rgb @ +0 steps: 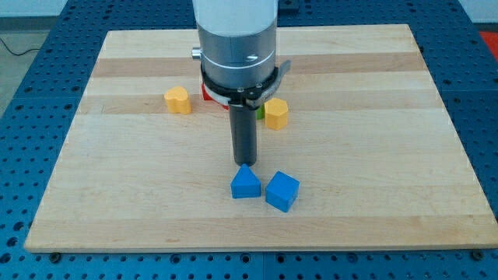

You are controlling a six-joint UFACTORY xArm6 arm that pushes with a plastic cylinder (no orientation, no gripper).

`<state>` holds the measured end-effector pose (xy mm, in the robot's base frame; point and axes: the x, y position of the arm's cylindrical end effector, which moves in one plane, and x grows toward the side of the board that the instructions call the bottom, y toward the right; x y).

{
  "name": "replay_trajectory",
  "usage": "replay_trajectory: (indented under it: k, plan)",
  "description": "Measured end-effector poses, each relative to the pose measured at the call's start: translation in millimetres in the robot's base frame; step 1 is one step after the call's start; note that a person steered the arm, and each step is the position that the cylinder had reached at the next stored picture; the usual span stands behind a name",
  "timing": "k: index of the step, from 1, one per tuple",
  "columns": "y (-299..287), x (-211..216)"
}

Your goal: Move the blue cube into the blue triangle

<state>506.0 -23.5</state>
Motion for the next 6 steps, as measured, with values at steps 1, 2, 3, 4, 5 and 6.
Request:
replay_trajectory:
  k: [1, 2, 3, 4, 5, 6]
  plan:
    - [0.0, 16.2]
    - [0.0, 21.7]
    - [3.4, 4.3]
    - [56.4, -7.2]
    - [131.0, 10.2]
    - [153.3, 32.5]
